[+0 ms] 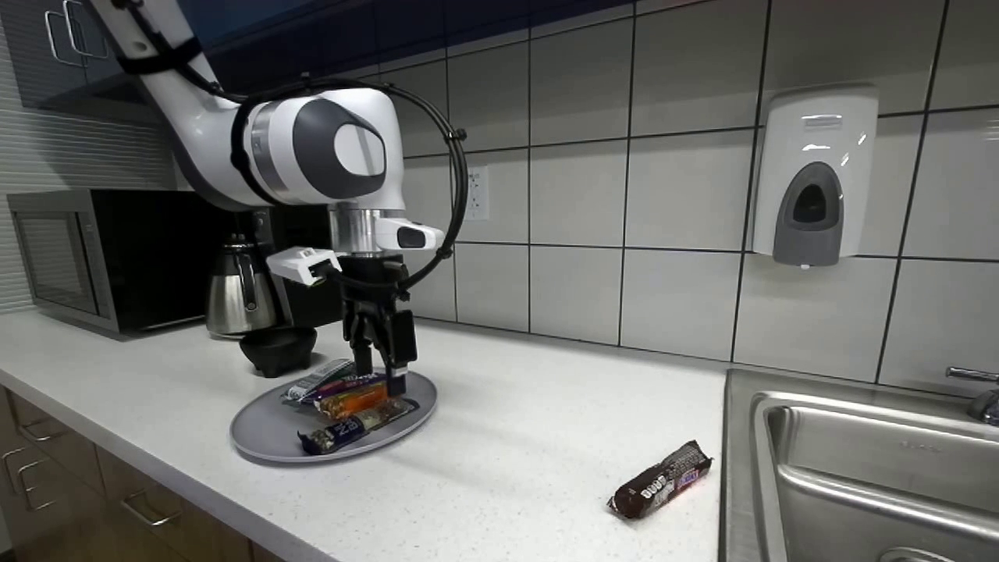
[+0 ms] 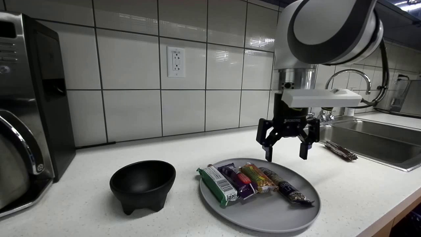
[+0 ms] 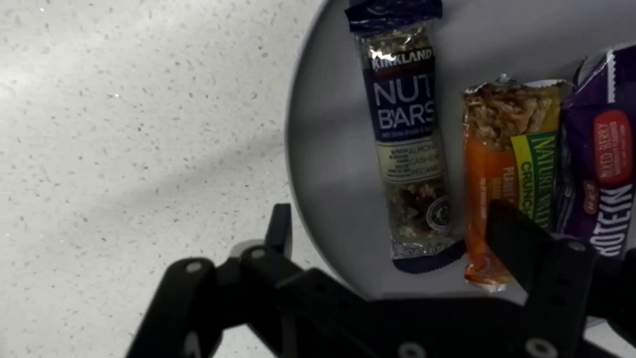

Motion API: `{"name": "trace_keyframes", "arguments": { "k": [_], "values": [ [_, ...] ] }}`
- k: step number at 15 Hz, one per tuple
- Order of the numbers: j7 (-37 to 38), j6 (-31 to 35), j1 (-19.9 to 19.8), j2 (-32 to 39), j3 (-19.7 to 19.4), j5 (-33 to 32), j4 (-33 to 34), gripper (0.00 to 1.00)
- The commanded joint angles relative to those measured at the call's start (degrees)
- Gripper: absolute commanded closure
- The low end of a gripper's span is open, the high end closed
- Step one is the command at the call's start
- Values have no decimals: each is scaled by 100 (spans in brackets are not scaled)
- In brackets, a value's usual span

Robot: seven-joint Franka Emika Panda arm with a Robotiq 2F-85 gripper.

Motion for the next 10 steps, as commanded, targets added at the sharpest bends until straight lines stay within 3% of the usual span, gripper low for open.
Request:
{"name": "trace_keyframes", "arguments": {
  "k": [1,10],
  "values": [
    [121,-184,-181,-161,-70,189,16,0],
    [144,-148,-436,-201,-332,154,91,0]
  ]
}}
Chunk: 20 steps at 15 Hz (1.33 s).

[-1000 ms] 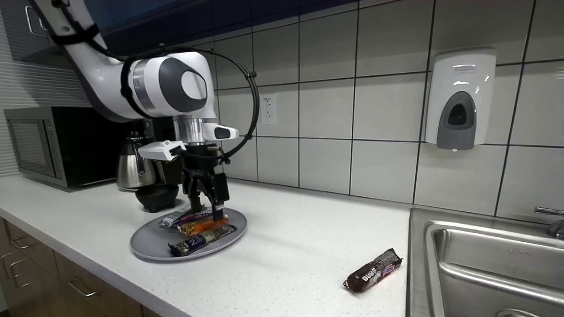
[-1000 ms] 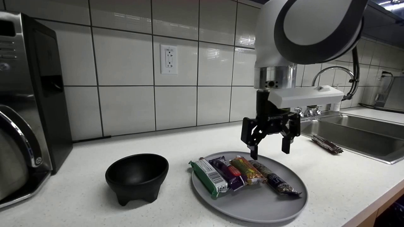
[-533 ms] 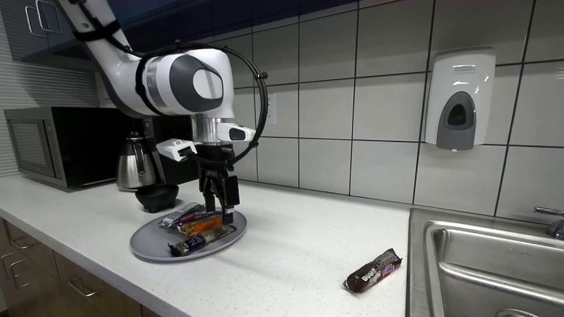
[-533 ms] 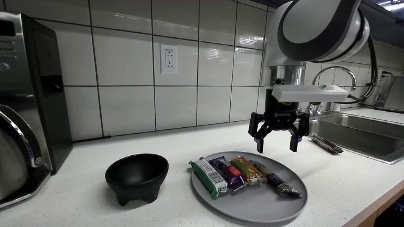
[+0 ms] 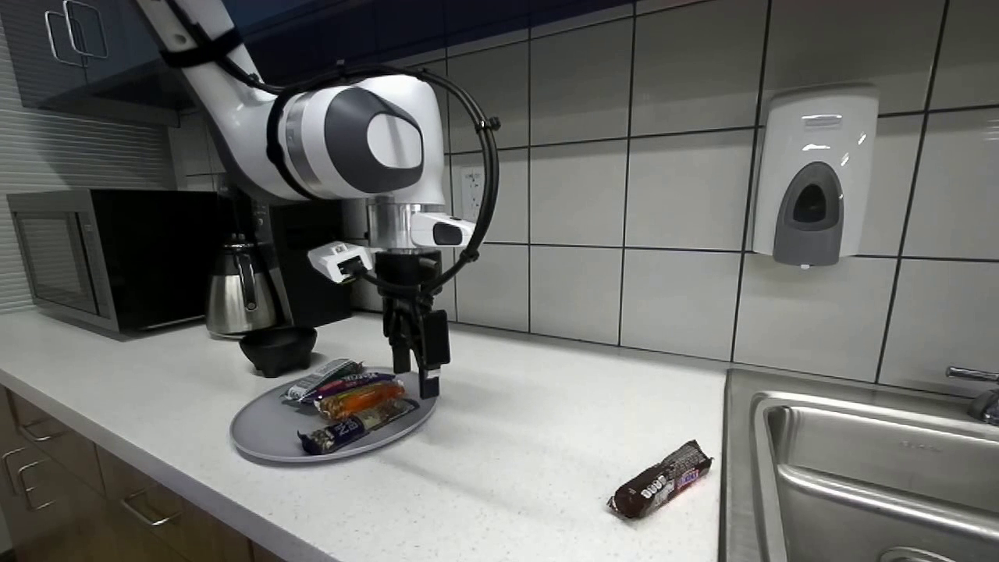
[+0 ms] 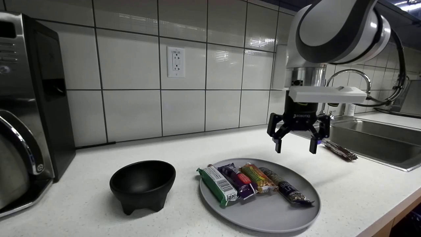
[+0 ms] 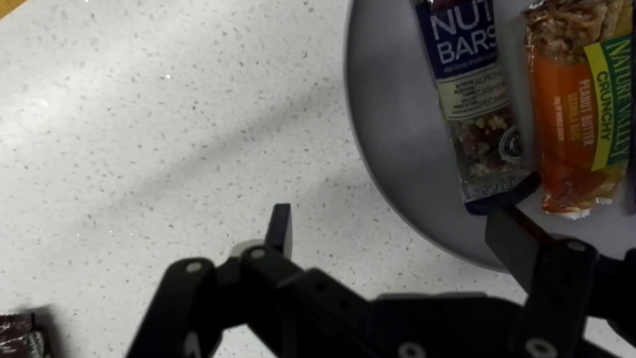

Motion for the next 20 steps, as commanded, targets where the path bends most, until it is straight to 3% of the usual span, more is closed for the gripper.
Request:
{"name": "trace_keyframes", "arguments": {
  "k": [1,20],
  "values": [
    [-37,-150,-169,-188,-57,34,45,0],
    [-854,14,-992,27,-809,-60,400,0]
  ]
}}
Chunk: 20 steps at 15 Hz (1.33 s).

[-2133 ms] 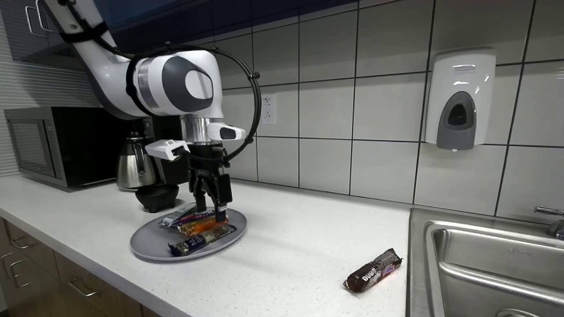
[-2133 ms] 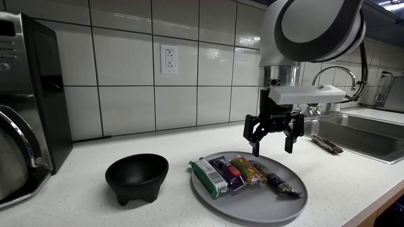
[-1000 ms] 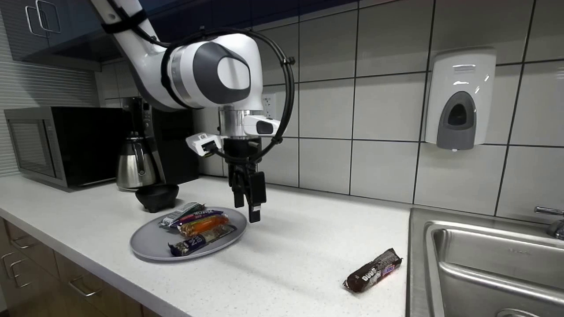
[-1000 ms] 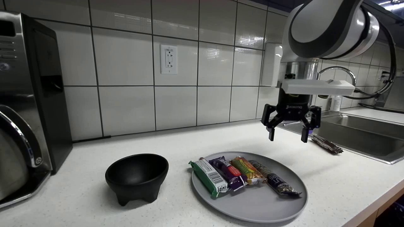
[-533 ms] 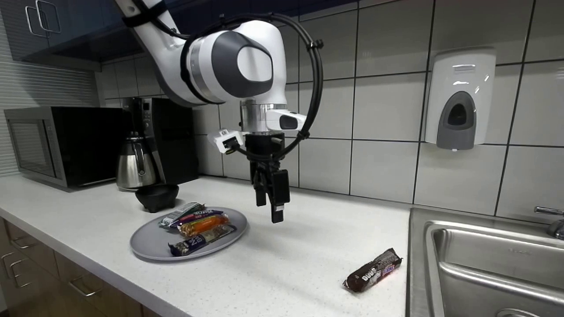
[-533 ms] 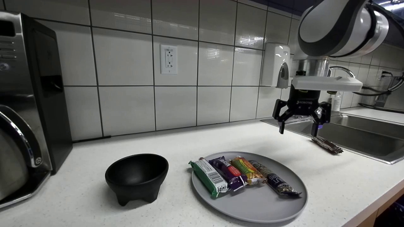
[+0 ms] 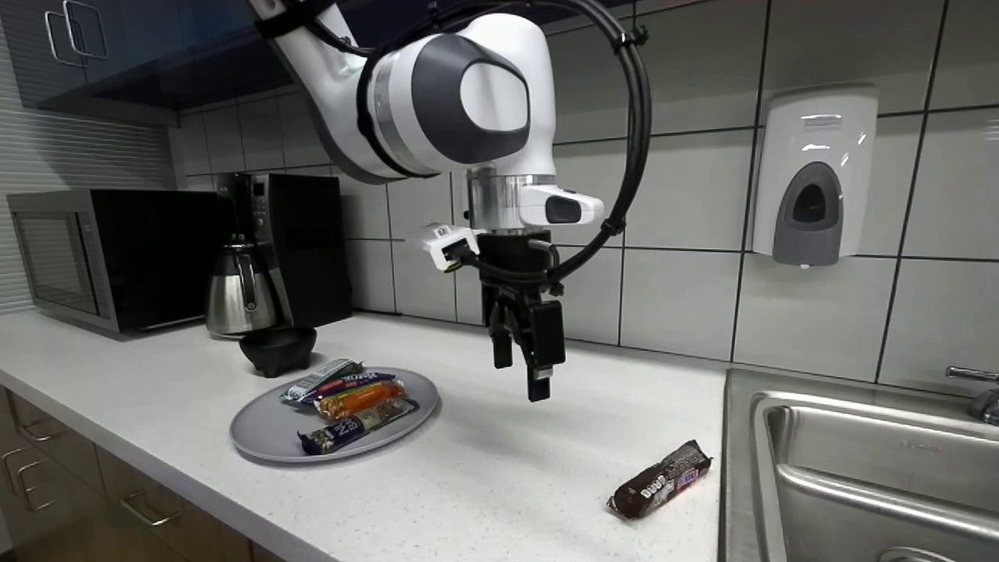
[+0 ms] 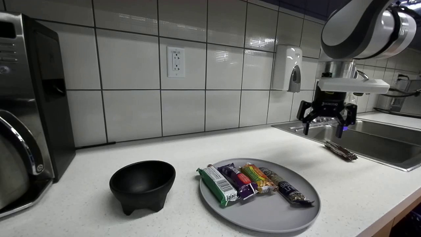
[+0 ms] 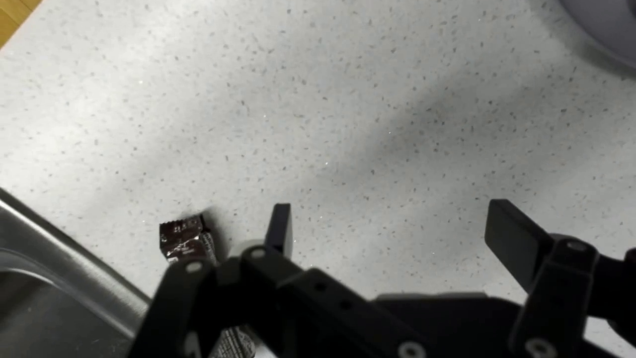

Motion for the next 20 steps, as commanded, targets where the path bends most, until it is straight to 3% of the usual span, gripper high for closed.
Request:
{"name": "trace_keyframes", "arguments": {
  "k": [1,20],
  "values": [
    [-342,13,-193,117,-85,-75,145,0],
    [-860,408,-599,1470,-658,-13,1116,0]
  ]
}}
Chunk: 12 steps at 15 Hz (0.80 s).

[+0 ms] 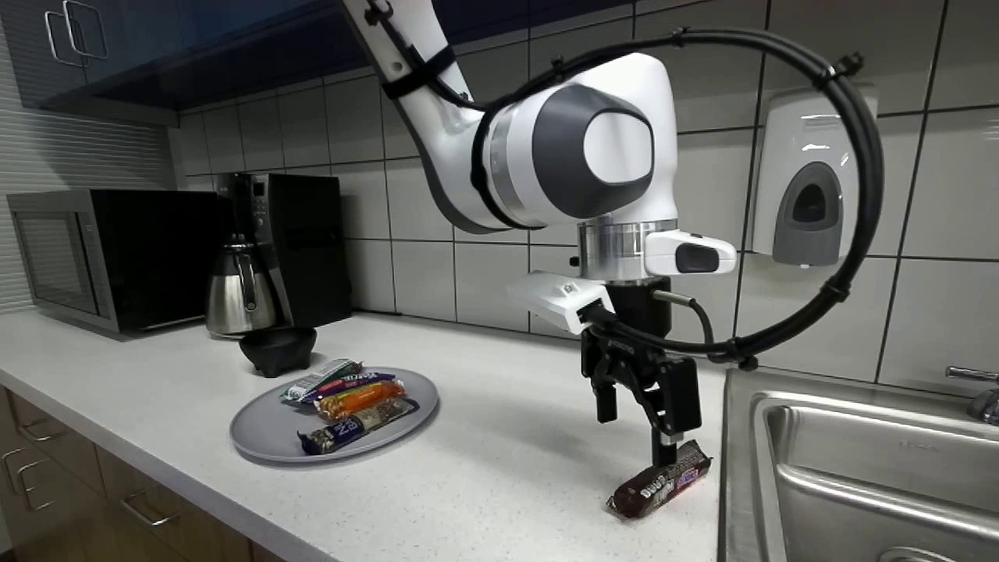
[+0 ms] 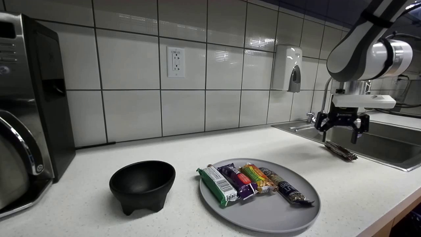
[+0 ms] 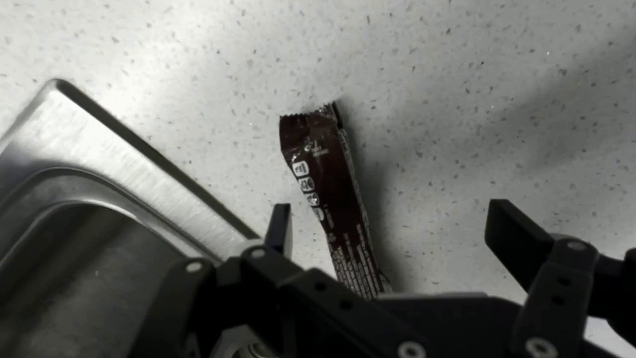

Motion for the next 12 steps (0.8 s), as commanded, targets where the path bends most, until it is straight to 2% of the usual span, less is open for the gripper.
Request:
{"name": "trace_keyframes", "arguments": {
  "k": [1,12],
  "values": [
    [-197,43,-108,298,-38,27,307,0],
    [-232,88,-174,688,-72,121,563,0]
  ]
}}
